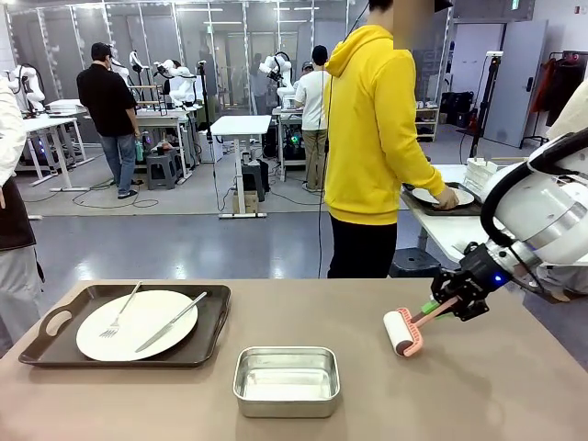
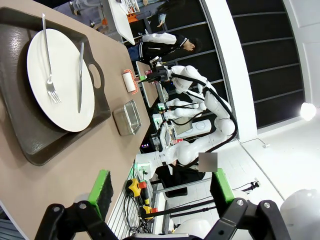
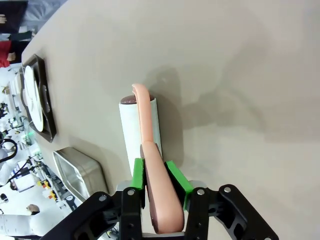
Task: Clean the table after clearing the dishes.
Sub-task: When the left (or right) Handle tray is removed, use the left hand (or right hand) to clean the left (or right) side of the table with the Lint Roller.
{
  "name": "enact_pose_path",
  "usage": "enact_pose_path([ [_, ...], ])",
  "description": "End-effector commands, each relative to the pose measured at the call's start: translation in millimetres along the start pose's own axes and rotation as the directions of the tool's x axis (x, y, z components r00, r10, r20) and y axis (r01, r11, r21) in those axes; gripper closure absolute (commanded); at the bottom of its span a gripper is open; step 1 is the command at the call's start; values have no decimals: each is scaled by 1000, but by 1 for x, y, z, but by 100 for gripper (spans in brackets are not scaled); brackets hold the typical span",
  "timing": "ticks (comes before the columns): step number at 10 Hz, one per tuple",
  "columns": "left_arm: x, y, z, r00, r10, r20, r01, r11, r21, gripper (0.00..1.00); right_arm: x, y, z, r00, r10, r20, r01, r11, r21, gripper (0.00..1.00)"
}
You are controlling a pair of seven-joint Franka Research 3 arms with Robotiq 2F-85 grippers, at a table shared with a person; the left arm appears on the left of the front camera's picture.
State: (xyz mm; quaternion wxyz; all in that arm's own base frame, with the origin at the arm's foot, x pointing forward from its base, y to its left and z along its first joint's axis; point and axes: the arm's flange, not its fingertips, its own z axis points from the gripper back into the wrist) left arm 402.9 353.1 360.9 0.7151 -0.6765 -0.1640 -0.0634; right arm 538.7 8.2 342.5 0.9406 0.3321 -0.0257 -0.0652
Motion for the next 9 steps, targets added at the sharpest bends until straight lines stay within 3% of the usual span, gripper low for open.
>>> enact_pose_path([
  [1,-4,-2,1,1000,-2,-1,2,1000,7,0,-7,-32,2,999,34,35,-31,996,-82,77],
  [6,-4,-2,1,1000,-2,-1,2,1000,7,0,2,-68,44,979,95,179,-66,985,-161,77],
  [9,-4,-2,1,1000,-2,-1,2,1000,7,0,1,-85,65,973,101,208,-49,969,-242,77],
])
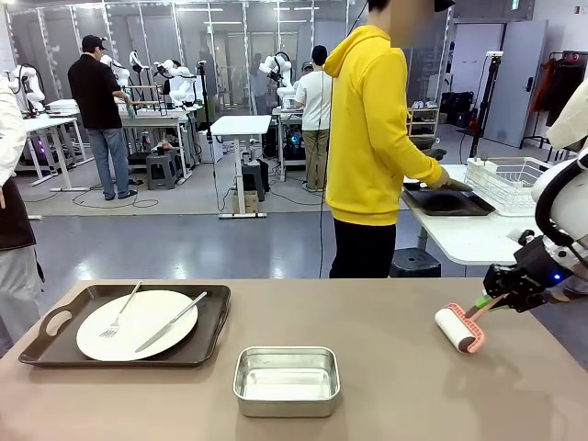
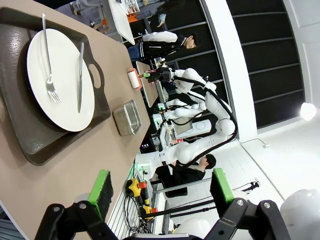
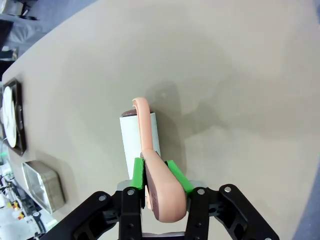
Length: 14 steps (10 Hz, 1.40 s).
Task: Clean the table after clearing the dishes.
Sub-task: When the left (or right) Handle tray is removed, use the left hand (or right hand) to clean the left (or right) side of the table with the Lint Roller.
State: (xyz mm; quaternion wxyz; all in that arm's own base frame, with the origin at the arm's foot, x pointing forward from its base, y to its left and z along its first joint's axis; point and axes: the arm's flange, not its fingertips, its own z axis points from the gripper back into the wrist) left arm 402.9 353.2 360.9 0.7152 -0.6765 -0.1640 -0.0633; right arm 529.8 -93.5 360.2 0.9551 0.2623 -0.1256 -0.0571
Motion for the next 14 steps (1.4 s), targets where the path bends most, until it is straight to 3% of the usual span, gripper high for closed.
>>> enact_pose_path([
  [1,-4,-2,1,1000,-2,-1,2,1000,7,0,-10,-20,-5,999,-6,33,10,992,-123,77],
  [5,-4,-2,1,1000,-2,-1,2,1000,7,0,-24,-12,29,996,2,84,8,993,-119,77],
  [8,-4,-2,1,1000,-2,-1,2,1000,7,0,-29,9,65,988,37,148,-30,998,-47,77],
  [13,-4,-2,1,1000,-2,-1,2,1000,7,0,-26,41,72,995,58,86,-59,998,18,77],
  [14,-4,-2,1,1000,-2,-1,2,1000,7,0,-26,33,79,990,66,125,-64,998,-14,77],
])
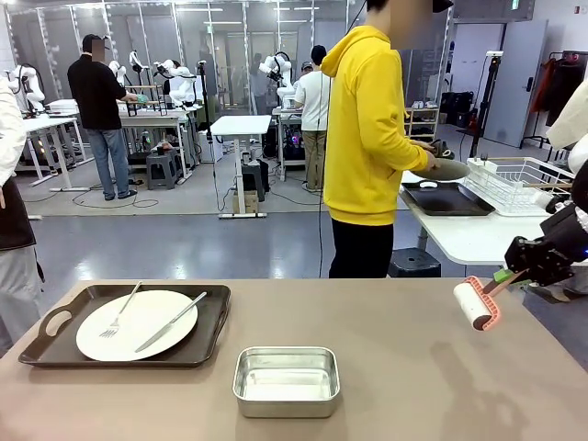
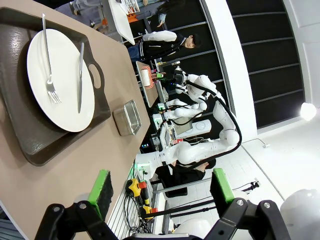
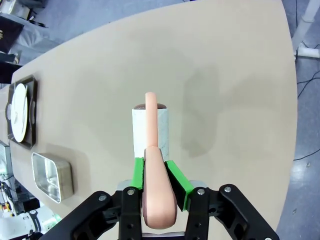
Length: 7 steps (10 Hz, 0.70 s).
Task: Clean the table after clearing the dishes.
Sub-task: When the left (or right) Handle tray is removed, use the left hand (or right hand) to clean the left (or right) side of the table with the Lint Roller.
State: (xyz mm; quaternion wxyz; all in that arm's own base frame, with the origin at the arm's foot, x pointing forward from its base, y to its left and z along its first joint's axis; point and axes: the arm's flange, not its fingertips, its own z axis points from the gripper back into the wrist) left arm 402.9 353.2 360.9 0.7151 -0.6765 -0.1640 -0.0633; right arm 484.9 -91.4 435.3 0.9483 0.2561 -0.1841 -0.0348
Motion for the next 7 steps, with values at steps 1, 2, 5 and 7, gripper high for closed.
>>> enact_pose_path([
  [1,-4,-2,1,1000,-2,-1,2,1000,7,0,2,-5,5,1000,-8,23,8,1000,-15,77],
  [2,-4,-2,1,1000,-2,-1,2,1000,7,0,2,-5,5,1000,-8,23,8,1000,-15,77],
  [5,-4,-2,1,1000,-2,-1,2,1000,7,0,2,-5,5,1000,-8,23,8,1000,-15,77],
  [7,-4,-2,1,1000,-2,-1,2,1000,7,0,2,-5,5,1000,-8,23,8,1000,-15,77],
])
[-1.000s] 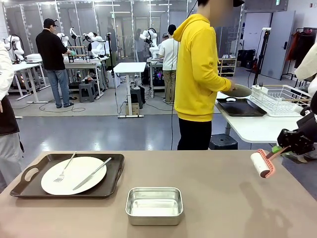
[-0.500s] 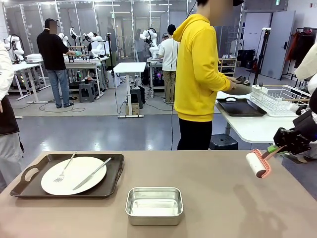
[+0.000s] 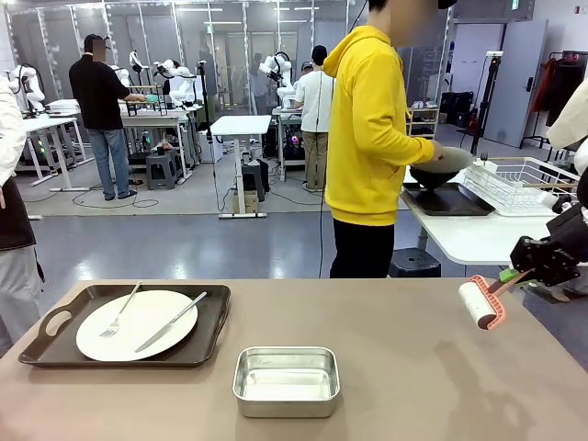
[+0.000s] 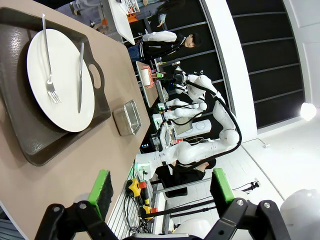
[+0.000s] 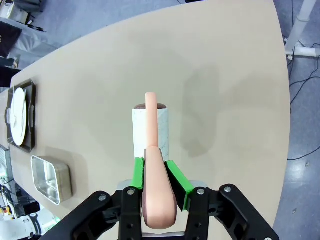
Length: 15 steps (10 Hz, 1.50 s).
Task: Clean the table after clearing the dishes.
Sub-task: When the left (or right) Handle tray is removed, use the left hand (or right hand) to clean the left (or right) side of the table with the Lint Roller, then place the Lint Roller back on top of the Airtight Container.
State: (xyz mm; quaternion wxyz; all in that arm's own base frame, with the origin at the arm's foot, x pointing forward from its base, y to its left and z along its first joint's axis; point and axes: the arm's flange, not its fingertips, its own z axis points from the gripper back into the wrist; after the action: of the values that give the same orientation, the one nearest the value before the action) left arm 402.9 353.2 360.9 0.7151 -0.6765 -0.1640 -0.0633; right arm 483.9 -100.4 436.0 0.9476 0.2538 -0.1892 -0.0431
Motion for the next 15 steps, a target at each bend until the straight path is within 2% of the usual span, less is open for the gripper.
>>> enact_pose_path([
  [1,-4,-2,1,1000,-2,-1,2,1000,7,0,1,2,0,1000,4,9,-4,1000,-8,77],
  [12,-4,-2,1,1000,-2,-1,2,1000,7,0,0,0,0,1000,0,0,0,1000,0,77],
  [13,-4,-2,1,1000,-2,-1,2,1000,7,0,-6,34,-2,991,131,-23,-132,990,-42,77],
  [15,-4,-2,1,1000,-2,-1,2,1000,7,0,-10,91,-12,968,249,-24,-250,967,-54,77],
])
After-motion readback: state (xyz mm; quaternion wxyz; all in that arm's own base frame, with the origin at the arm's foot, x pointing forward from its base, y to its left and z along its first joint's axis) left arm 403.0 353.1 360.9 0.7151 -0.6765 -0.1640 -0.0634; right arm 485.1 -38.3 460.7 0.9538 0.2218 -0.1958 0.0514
